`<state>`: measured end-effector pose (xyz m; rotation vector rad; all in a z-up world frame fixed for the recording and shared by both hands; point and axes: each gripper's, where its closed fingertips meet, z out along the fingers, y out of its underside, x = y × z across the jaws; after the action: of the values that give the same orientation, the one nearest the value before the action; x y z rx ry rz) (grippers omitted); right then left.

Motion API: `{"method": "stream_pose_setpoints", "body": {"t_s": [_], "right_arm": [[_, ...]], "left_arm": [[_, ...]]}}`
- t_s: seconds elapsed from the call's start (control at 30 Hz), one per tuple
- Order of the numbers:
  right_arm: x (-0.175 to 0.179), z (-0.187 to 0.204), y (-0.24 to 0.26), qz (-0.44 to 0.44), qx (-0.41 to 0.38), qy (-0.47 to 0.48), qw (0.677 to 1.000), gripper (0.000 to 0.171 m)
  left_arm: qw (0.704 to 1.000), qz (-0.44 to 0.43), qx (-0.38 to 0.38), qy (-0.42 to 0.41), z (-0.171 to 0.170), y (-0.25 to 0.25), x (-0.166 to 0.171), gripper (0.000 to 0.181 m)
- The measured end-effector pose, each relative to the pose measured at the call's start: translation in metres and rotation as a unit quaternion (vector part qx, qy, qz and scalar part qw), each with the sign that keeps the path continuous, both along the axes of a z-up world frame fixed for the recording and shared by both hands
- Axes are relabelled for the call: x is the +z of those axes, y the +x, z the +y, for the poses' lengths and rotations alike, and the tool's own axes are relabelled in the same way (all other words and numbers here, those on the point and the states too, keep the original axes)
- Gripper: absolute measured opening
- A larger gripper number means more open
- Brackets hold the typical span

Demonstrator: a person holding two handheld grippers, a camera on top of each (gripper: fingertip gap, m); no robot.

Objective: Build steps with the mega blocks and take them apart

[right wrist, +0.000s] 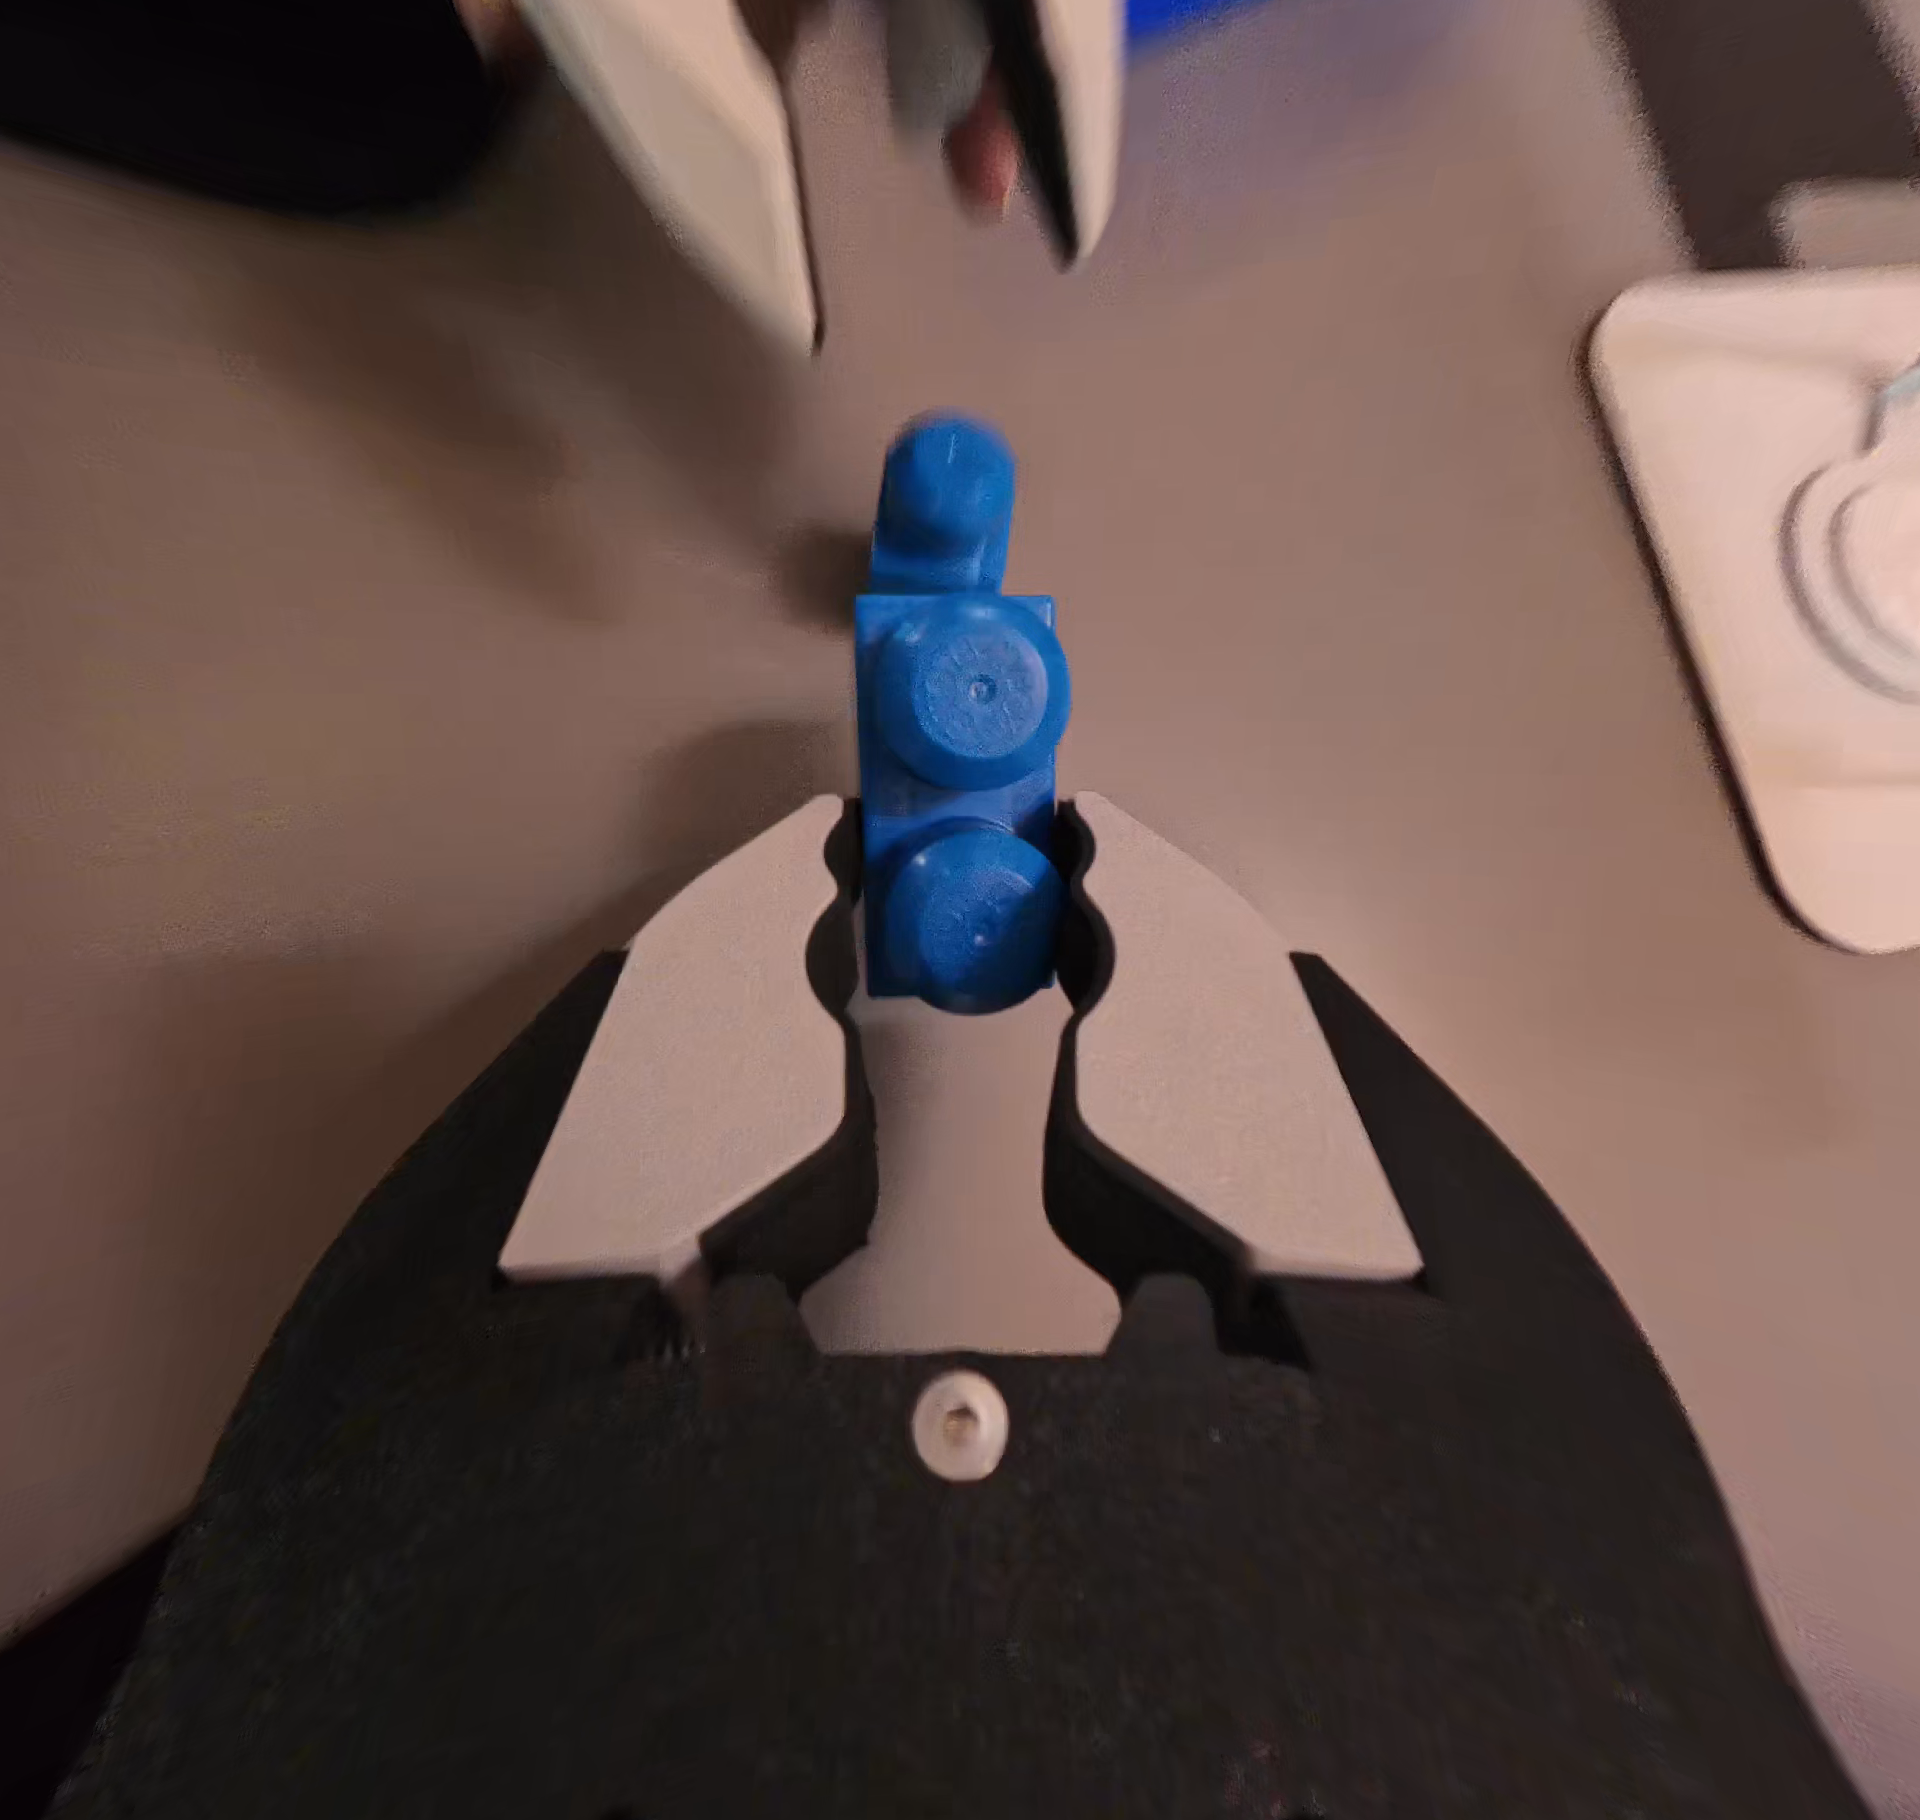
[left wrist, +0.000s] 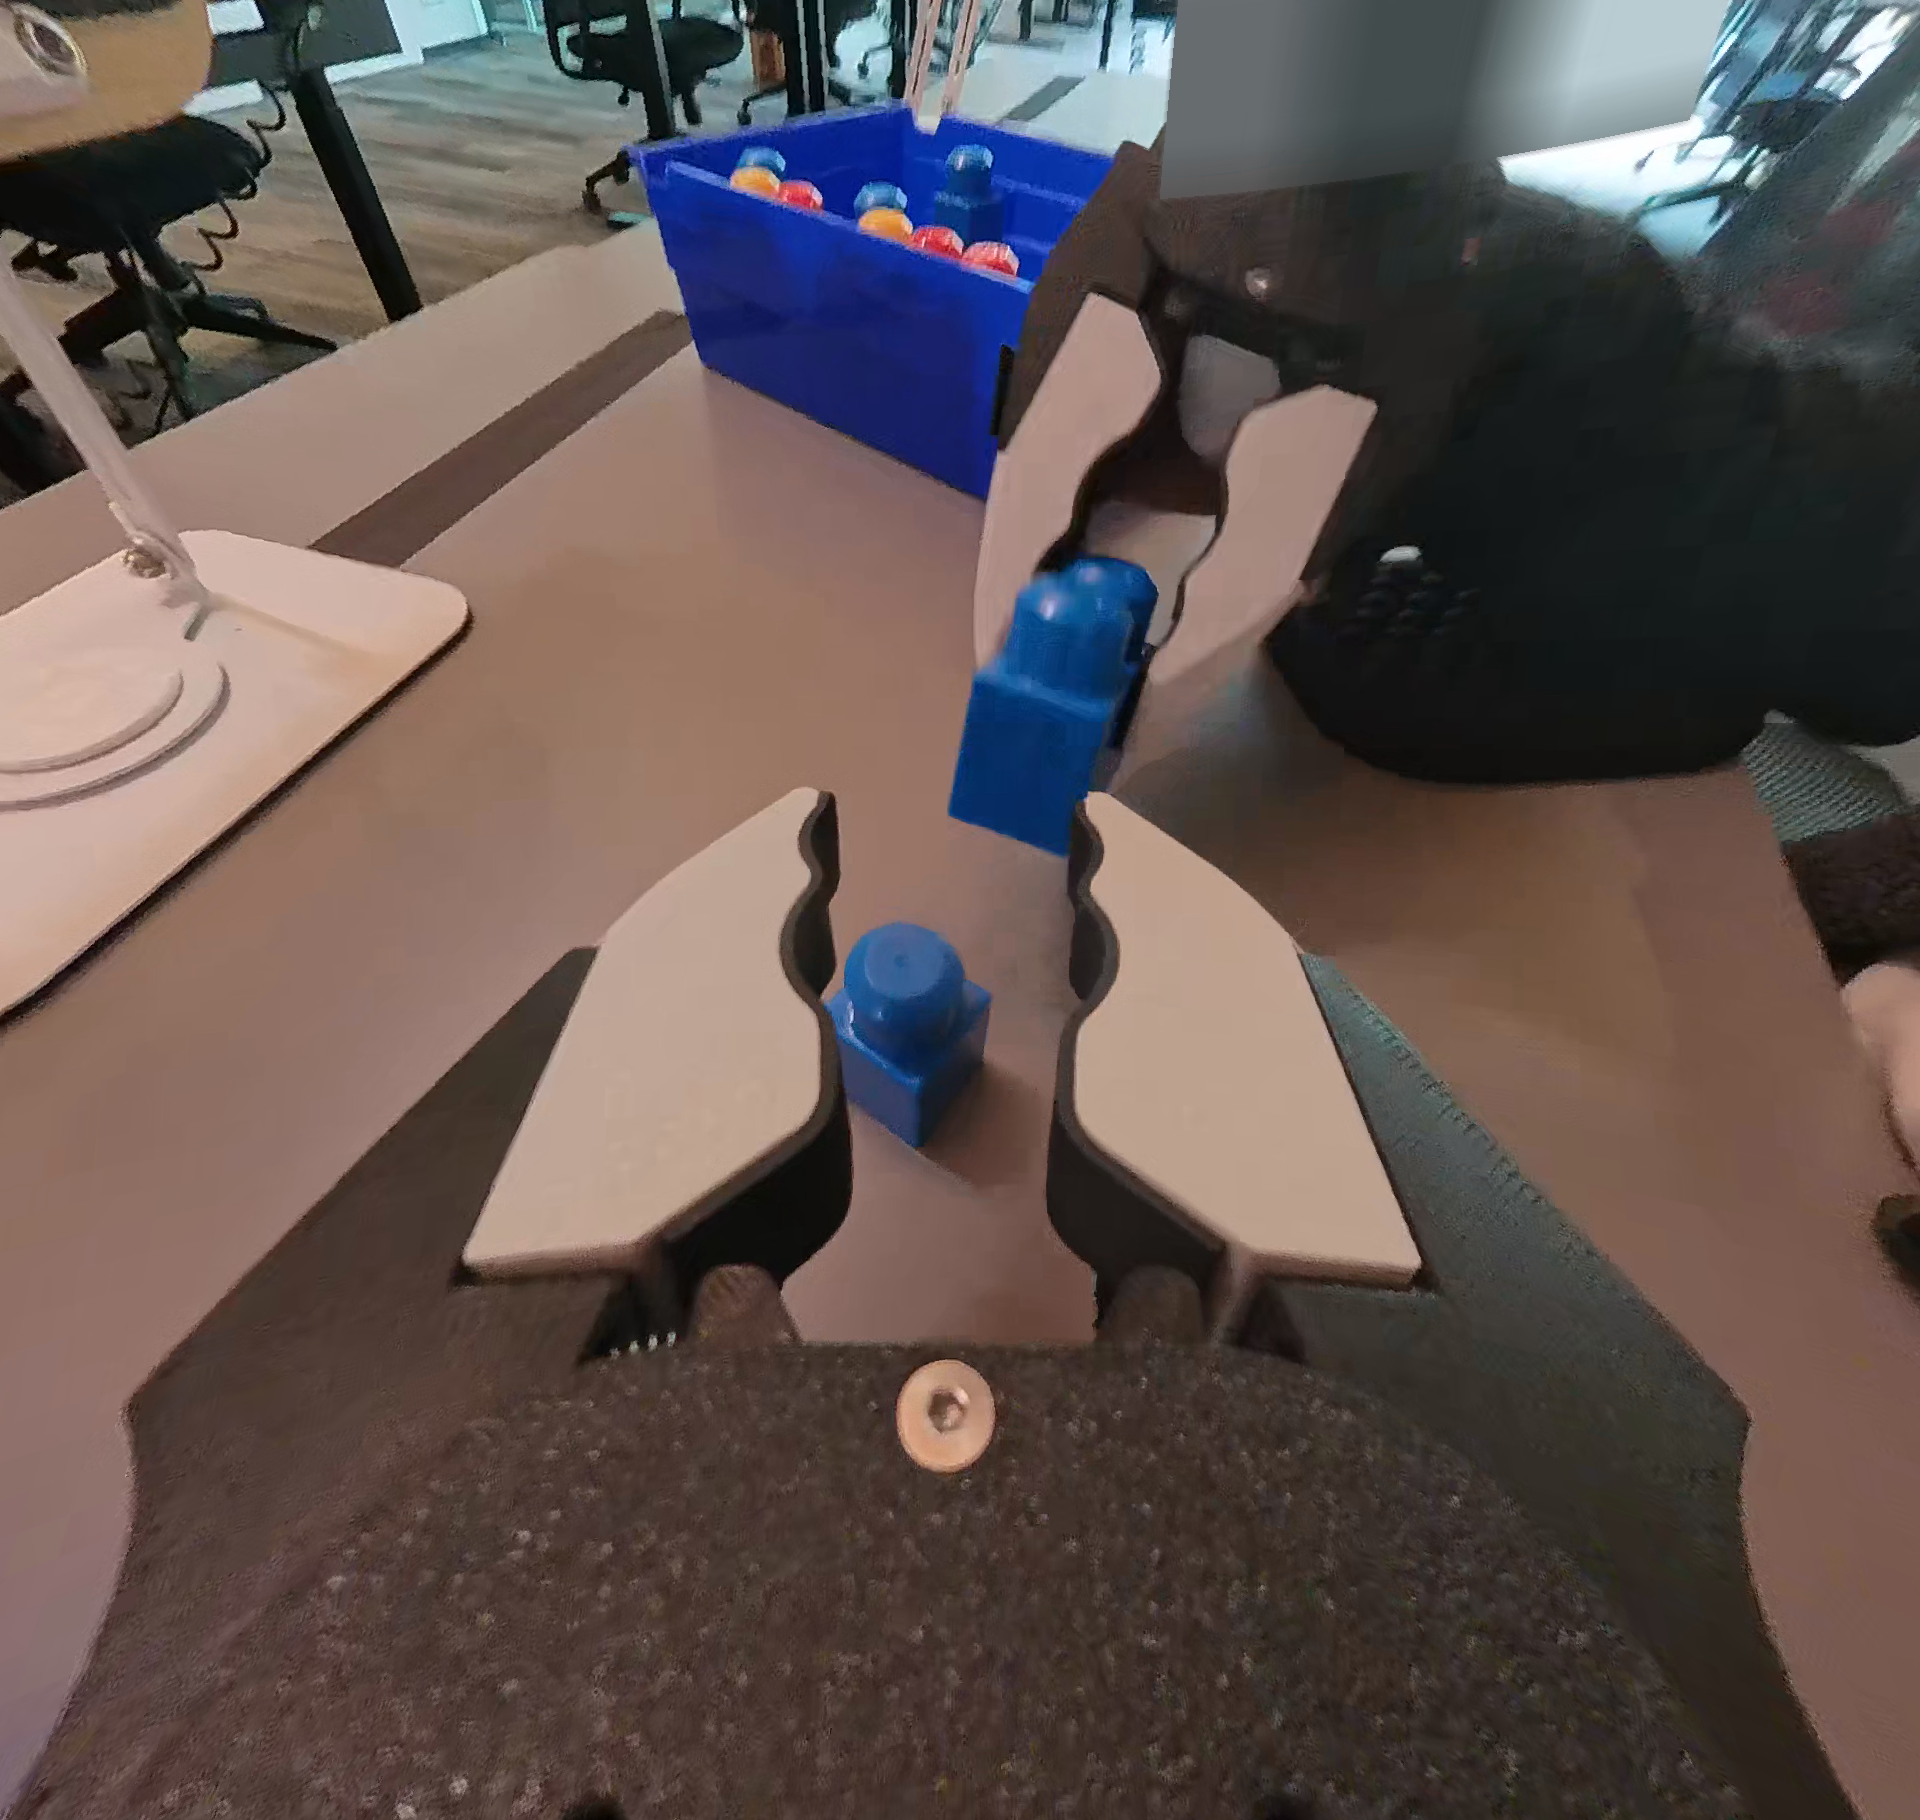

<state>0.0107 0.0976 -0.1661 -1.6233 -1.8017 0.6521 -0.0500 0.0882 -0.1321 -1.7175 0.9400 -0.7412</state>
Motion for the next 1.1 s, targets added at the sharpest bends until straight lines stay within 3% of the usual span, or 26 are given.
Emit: {"method": "stream_pose_setpoints", "body": {"t_s": [0.1,0.2,0.33,0.5,1.1], "right_arm": [[0.058,0.009,-0.006,0.198,-0.020,-0.058,0.978,0.035],[0.110,0.013,0.001,0.382,-0.018,-0.144,0.913,0.035],[0.141,0.011,0.014,0.505,0.005,-0.224,0.834,0.035],[0.139,0.001,0.006,0.522,0.023,-0.247,0.816,0.035],[0.107,-0.042,-0.041,0.477,0.059,-0.210,0.852,0.035]], "left_arm": [[0.998,-0.064,-0.015,0.009,-0.005,0.003,0.020,0.043],[0.991,-0.125,-0.017,0.033,-0.010,0.005,0.044,0.044],[0.986,-0.152,-0.014,0.068,-0.018,0.006,0.066,0.042],[0.980,-0.183,-0.022,0.072,-0.024,0.007,0.079,0.041],[0.980,-0.183,-0.050,0.066,-0.035,0.027,0.075,0.043]]}}
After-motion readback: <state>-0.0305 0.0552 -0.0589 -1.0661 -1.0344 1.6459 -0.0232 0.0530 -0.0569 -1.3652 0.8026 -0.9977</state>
